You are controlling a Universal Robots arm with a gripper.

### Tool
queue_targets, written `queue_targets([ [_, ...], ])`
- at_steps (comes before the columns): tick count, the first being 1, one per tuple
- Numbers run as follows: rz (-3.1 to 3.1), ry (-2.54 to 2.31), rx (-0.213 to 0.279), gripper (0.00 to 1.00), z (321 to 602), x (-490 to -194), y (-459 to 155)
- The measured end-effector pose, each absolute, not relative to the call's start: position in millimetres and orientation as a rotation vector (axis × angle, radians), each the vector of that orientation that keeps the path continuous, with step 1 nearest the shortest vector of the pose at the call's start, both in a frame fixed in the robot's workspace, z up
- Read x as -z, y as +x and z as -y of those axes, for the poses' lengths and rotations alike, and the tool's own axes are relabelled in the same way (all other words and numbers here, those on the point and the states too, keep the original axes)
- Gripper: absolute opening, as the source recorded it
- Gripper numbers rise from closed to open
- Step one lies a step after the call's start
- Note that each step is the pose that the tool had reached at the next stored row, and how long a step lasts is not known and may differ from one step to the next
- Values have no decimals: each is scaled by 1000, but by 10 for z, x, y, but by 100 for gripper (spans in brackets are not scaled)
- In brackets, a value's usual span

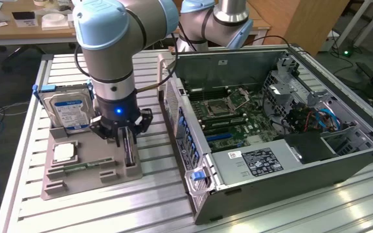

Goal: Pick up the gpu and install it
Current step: 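Pick up the gpu and move the gpu toward the slot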

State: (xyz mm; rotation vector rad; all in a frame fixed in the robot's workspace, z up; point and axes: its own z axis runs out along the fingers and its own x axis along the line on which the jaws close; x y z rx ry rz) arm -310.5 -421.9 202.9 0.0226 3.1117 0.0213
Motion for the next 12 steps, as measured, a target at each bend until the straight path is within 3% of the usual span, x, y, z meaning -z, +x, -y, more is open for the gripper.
queue_targets([
  [3,-3112,23,-21,45,4220,-2029,-3105],
  [4,-3112,23,-21,39,4220,-2029,-3105],
  [10,-3112,23,-21,37,4223,-2029,-3105],
  [11,-3112,23,-21,30,4223,-2029,-3105],
  [12,-3112,23,-21,30,4223,-2029,-3105],
])
